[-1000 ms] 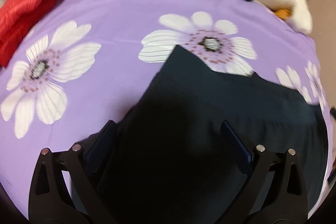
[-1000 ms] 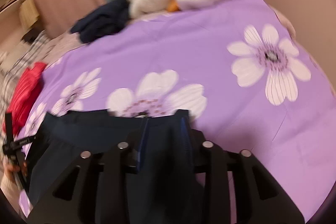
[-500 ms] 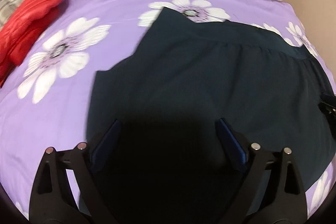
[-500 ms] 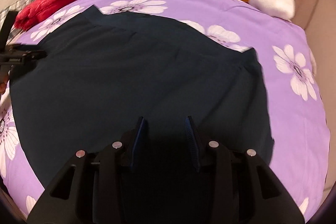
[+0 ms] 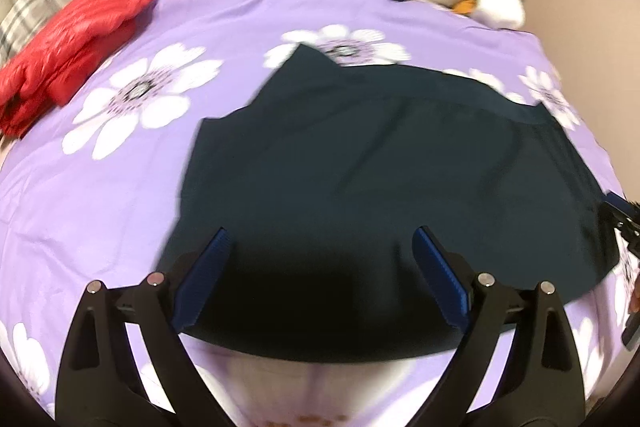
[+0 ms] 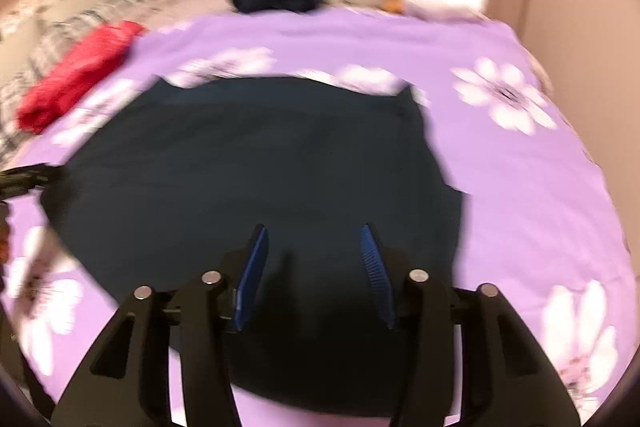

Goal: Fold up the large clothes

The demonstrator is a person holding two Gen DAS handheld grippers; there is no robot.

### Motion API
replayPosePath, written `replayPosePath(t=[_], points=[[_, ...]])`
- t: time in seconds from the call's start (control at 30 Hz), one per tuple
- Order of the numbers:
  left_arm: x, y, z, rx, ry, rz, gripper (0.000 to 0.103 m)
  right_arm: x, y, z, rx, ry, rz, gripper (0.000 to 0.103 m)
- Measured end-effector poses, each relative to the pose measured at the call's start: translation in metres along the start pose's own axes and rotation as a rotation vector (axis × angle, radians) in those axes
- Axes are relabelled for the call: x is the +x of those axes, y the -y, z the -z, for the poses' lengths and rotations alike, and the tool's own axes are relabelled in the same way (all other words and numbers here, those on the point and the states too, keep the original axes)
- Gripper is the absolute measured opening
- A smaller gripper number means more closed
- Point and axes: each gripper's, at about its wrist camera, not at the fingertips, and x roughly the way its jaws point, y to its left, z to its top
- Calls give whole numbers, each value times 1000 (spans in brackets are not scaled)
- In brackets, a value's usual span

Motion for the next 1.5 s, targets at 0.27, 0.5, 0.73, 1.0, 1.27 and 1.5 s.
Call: replayPosePath(t=[0.27,0.5,0.73,1.0,1.27,1.5], points=[[19,44,19,81,-34,-25,94,29,-77,5,-117,-31,-108,53],[26,41,35,105,-61,-55,96,38,-55,26,-75,-68,-50,57],[6,31,38,53,-84,-77,96,6,5,52,58,-83,37,57],[-76,53,20,95,25,-77,101,-57,0,48,54,-69,120,73],[-167,74,-9,81,107,-87,101,-128,-50,0,37,10,95,102],[-254,90,-32,61,183,-58,101,-189,-88,-43,45,23,127,102]])
